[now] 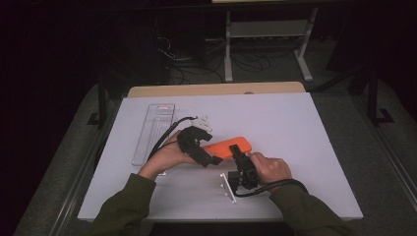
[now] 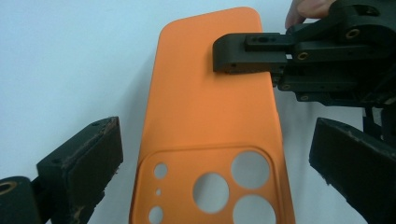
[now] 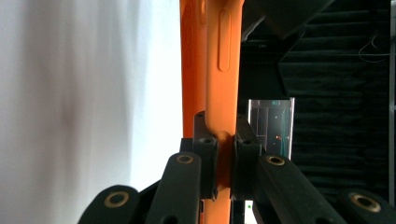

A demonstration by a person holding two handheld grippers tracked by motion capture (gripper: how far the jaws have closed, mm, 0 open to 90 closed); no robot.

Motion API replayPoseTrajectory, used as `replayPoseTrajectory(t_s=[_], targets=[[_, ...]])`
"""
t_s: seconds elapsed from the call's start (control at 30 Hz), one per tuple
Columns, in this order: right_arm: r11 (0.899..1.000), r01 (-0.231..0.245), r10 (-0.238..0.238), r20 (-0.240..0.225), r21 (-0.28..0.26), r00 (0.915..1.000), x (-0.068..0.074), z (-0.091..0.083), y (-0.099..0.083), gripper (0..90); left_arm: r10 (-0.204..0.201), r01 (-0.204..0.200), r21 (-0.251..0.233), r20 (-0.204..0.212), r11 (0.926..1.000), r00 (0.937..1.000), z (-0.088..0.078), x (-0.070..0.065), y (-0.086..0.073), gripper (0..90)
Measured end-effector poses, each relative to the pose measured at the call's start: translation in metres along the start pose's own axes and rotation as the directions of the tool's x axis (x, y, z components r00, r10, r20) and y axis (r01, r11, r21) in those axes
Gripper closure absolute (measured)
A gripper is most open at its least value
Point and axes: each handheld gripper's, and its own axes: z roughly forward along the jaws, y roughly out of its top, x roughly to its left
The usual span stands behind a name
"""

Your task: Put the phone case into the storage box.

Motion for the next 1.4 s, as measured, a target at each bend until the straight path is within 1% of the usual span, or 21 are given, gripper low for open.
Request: replayPoseTrajectory(t_s=[0.1,0.13,0.37,0.43,0.47,0.5,0.57,0.6,0.7,0.83,0.93,1.03,1.07,1.1,1.13,1.2,1.23,1.27,1.3,1.37,1.4], targets=[[1.000,-0.018,0.019,-0.010,0.009,0.9998,0.000,0.001,-0.002,82.3,0.007,-0.007,0.002,-0.003,1.0000,1.0000,-0.002,0.001,0.000,0.4],[1.000,-0.015,0.015,-0.009,0.010,0.9998,-0.001,0.001,-0.003,82.3,0.004,-0.004,0.013,-0.002,0.9999,1.0000,-0.002,0.001,0.000,0.0],[0.999,-0.023,0.024,-0.017,0.026,0.9996,-0.001,0.002,-0.009,82.1,0.010,-0.010,-0.002,-0.014,1.0000,0.9999,-0.005,0.004,-0.003,0.0],[0.999,-0.030,0.030,-0.019,0.031,0.9994,-0.002,0.002,-0.011,82.1,0.004,-0.004,-0.010,-0.015,0.9999,0.9999,-0.006,0.004,-0.004,0.0],[0.999,-0.031,0.031,-0.021,0.034,0.9993,-0.003,0.003,-0.012,82.1,0.009,-0.009,-0.005,-0.018,0.9999,0.9998,-0.007,0.005,-0.004,0.0],[0.999,-0.038,0.039,-0.022,0.038,0.9990,-0.003,0.003,-0.013,82.1,0.004,-0.004,-0.005,-0.022,1.0000,0.9998,-0.007,0.005,-0.005,0.0],[0.998,-0.038,0.038,-0.014,0.044,0.9992,-0.003,0.003,-0.014,82.1,0.009,-0.009,0.005,-0.025,0.9999,0.9997,-0.008,0.007,-0.005,0.0],[0.998,-0.042,0.043,-0.019,0.047,0.9989,-0.003,0.003,-0.015,82.1,0.004,-0.004,0.007,-0.031,1.0000,0.9995,-0.008,0.007,-0.006,0.0],[0.997,-0.049,0.050,-0.014,0.051,0.9987,-0.004,0.004,-0.018,82.1,0.012,-0.012,0.018,-0.038,0.9998,0.9992,-0.009,0.007,-0.008,0.0],[0.996,-0.065,0.067,-0.034,0.069,0.9972,-0.006,0.004,-0.022,82.1,0.001,0.000,0.020,-0.047,0.9998,0.9989,-0.009,0.009,-0.010,0.0],[0.994,-0.074,0.078,-0.044,0.077,0.9960,-0.007,0.004,-0.024,82.0,0.001,0.000,0.029,-0.051,0.9996,0.9987,-0.010,0.011,-0.011,0.0],[0.992,-0.096,0.100,-0.048,0.086,0.9938,-0.008,0.005,-0.027,82.1,-0.006,0.008,0.032,-0.061,0.9995,0.9981,-0.011,0.012,-0.014,0.0],[0.992,-0.093,0.099,-0.062,0.090,0.9931,-0.009,0.005,-0.028,82.1,-0.006,0.008,0.034,-0.061,0.9994,0.9981,-0.010,0.013,-0.015,0.0],[0.993,-0.090,0.095,-0.067,0.081,0.9932,-0.009,0.006,-0.029,82.1,-0.010,0.012,0.034,-0.068,0.9993,0.9976,-0.010,0.012,-0.016,0.0],[0.991,-0.100,0.106,-0.073,0.084,0.9917,-0.009,0.006,-0.030,82.1,-0.007,0.010,0.039,-0.072,0.9992,0.9974,-0.010,0.013,-0.017,0.0],[0.986,-0.133,0.141,-0.083,0.104,0.9864,-0.009,0.005,-0.031,82.1,-0.012,0.015,0.040,-0.075,0.9991,0.9971,-0.009,0.013,-0.018,0.0],[0.984,-0.143,0.152,-0.088,0.104,0.9844,-0.010,0.006,-0.032,82.1,-0.004,0.007,0.048,-0.076,0.9988,0.9971,-0.009,0.014,-0.019,0.0],[0.983,-0.150,0.159,-0.090,0.102,0.9831,-0.010,0.006,-0.033,82.0,-0.006,0.010,0.049,-0.078,0.9988,0.9969,-0.009,0.014,-0.019,0.0],[0.985,-0.145,0.153,-0.087,0.098,0.9843,-0.012,0.006,-0.033,82.0,-0.009,0.013,0.049,-0.079,0.9987,0.9969,-0.008,0.014,-0.020,0.1],[0.981,-0.163,0.172,-0.085,0.101,0.9813,-0.013,0.006,-0.035,82.0,-0.009,0.013,0.052,-0.085,0.9986,0.9963,-0.007,0.014,-0.022,0.1],[0.981,-0.167,0.177,-0.095,0.103,0.9797,-0.013,0.006,-0.035,82.0,-0.014,0.019,0.052,-0.085,0.9985,0.9963,-0.006,0.014,-0.022,0.1]])
